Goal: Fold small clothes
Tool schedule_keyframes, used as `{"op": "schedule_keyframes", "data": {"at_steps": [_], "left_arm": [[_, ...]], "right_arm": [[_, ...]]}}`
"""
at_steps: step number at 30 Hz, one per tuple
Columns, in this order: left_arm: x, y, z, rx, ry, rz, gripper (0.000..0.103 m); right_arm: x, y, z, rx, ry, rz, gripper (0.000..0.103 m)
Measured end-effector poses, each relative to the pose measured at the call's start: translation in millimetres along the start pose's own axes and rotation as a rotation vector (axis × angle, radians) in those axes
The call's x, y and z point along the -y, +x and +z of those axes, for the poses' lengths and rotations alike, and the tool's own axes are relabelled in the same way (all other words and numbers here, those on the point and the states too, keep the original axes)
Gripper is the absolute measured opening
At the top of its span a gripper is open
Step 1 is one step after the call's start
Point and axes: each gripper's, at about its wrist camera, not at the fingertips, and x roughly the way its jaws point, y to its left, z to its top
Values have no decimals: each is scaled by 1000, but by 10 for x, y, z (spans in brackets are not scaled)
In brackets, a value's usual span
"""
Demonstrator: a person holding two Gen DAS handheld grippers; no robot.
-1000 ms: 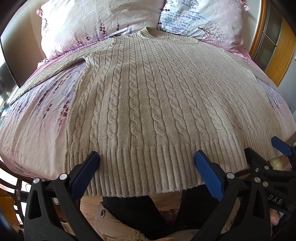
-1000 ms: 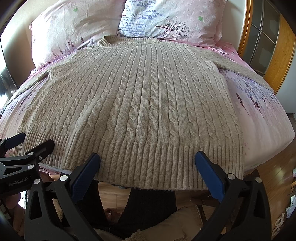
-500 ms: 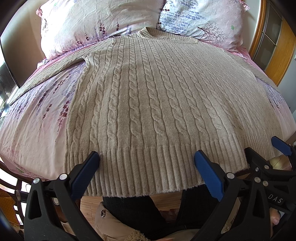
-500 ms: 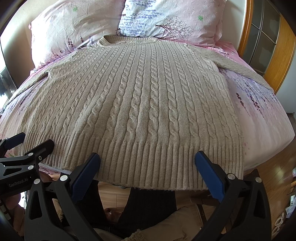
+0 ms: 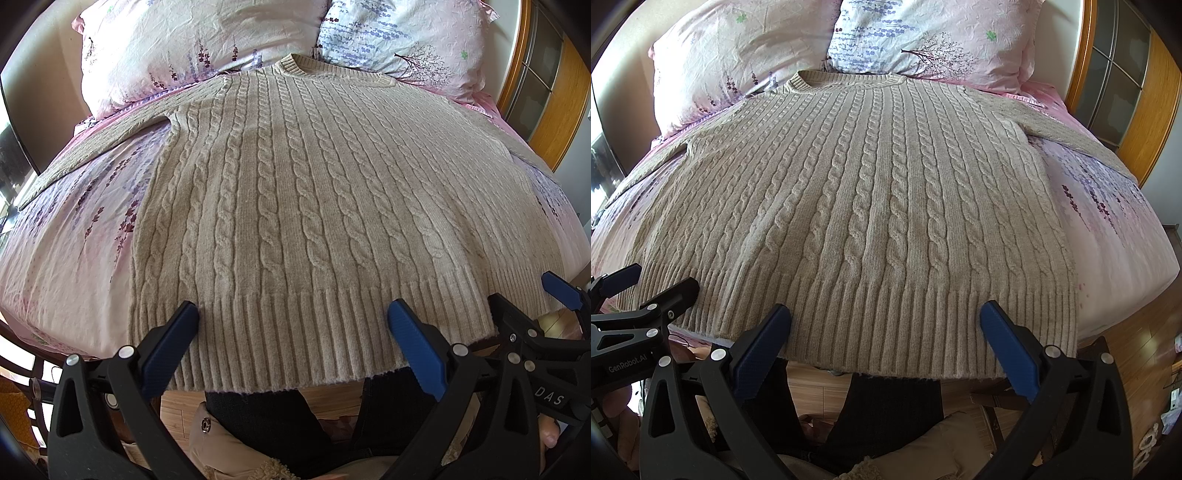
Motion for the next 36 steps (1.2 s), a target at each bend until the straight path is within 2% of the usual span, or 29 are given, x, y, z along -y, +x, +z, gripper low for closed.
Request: {"op": "schedule_keyframes", "data": {"at_steps": [30, 36], "left_arm": [[1, -13, 15, -18, 6, -3, 101], [-19, 27, 64, -46, 31, -19, 101]], "right_arm": [[-17, 7, 7, 1, -14, 4, 102], [31, 15, 23, 28, -89, 64, 102]]}}
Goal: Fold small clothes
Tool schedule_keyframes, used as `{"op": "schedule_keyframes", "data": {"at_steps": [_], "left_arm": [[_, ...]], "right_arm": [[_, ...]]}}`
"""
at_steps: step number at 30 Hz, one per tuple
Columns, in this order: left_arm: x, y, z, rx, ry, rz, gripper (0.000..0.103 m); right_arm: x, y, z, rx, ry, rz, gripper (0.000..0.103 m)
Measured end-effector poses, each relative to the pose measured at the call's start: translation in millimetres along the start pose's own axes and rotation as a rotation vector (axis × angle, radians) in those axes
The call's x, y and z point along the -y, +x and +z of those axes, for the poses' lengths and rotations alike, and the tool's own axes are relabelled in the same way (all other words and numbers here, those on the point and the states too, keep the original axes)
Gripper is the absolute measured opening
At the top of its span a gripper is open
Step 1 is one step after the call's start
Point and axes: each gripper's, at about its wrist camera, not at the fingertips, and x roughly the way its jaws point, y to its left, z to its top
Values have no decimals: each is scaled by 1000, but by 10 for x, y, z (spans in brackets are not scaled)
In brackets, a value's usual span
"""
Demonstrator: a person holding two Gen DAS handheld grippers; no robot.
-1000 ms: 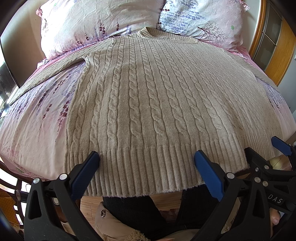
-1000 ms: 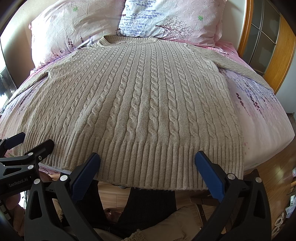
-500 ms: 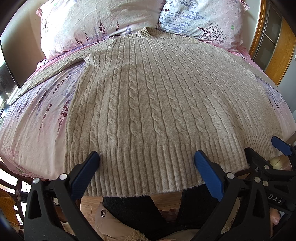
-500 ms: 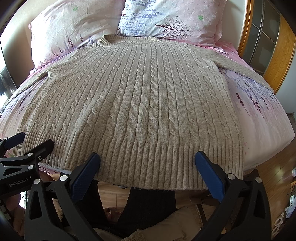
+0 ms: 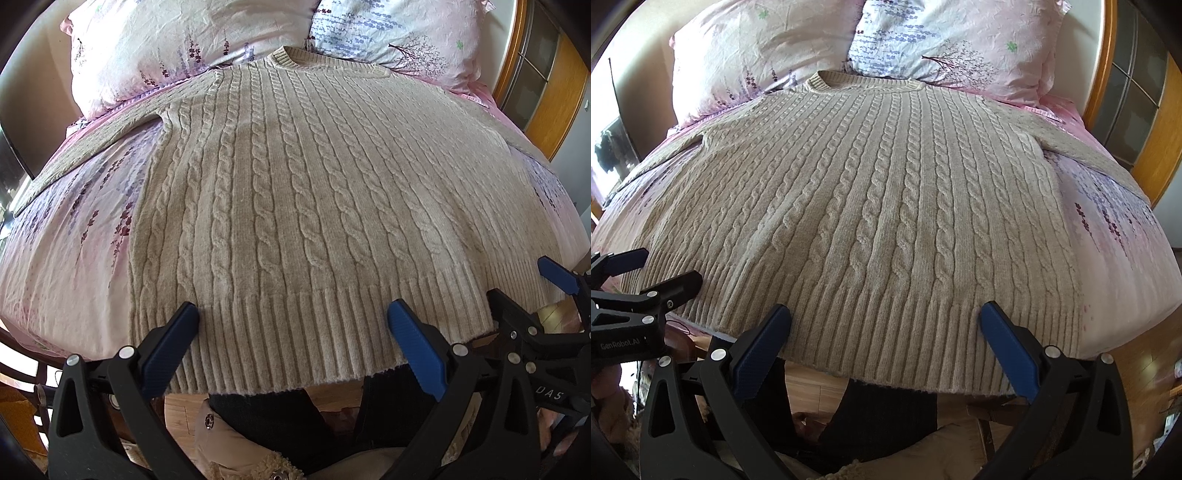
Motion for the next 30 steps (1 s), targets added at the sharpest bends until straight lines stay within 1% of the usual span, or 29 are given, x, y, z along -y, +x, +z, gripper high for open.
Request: {"op": "schedule_keyframes", "data": {"at_steps": [3, 6, 10, 13, 14, 16, 18, 20, 21, 23, 24, 25, 26, 27, 28, 29, 30], "left_arm": [[-16, 19, 51, -19, 12, -10, 101], [-51, 51, 136, -29, 12, -22, 101], [-120, 80, 297, 3, -2, -22, 101], [-165, 95, 457, 43, 0, -5, 101], [-187, 101, 524, 57, 2, -1, 101], [-231, 109, 656, 81, 2, -1, 101], [-283, 124, 791, 97, 0, -16, 101], [-335, 129, 920, 127, -5, -52, 101], [-368, 129, 977, 148, -11, -83, 101], [-428, 125, 1071, 189, -27, -150, 101], [-458, 122, 1115, 210, -37, -179, 101], [-483, 120, 1157, 229, -46, -200, 101], [-493, 120, 1197, 244, -50, -212, 101], [-503, 124, 1240, 253, -52, -214, 101], [-509, 134, 1282, 257, -51, -209, 101], [-519, 148, 1321, 258, -49, -205, 101], [-531, 158, 1356, 260, -49, -205, 101]], "right_arm": [[54, 1, -8, 28, -42, 43, 102], [97, 7, 14, 25, -62, 70, 102], [153, 42, 96, 13, -67, 94, 102], [329, 62, 245, 14, -18, 116, 100], [438, 66, 327, 20, 19, 122, 96], [762, 67, 526, 39, 134, 131, 93], [1159, 74, 729, 67, 271, 133, 90], [1592, 126, 920, 79, 412, 116, 78], [1785, 161, 996, 83, 476, 102, 75], [2203, 258, 1118, 88, 607, 76, 65], [2388, 310, 1159, 87, 668, 65, 63], [2578, 365, 1184, 89, 735, 51, 58], [2756, 423, 1193, 91, 802, 38, 55], [2916, 480, 1185, 88, 865, 28, 54], [3040, 539, 1175, 81, 919, 19, 49], [3147, 591, 1152, 75, 970, 10, 47], [3249, 643, 1130, 70, 1012, 3, 47]]}}
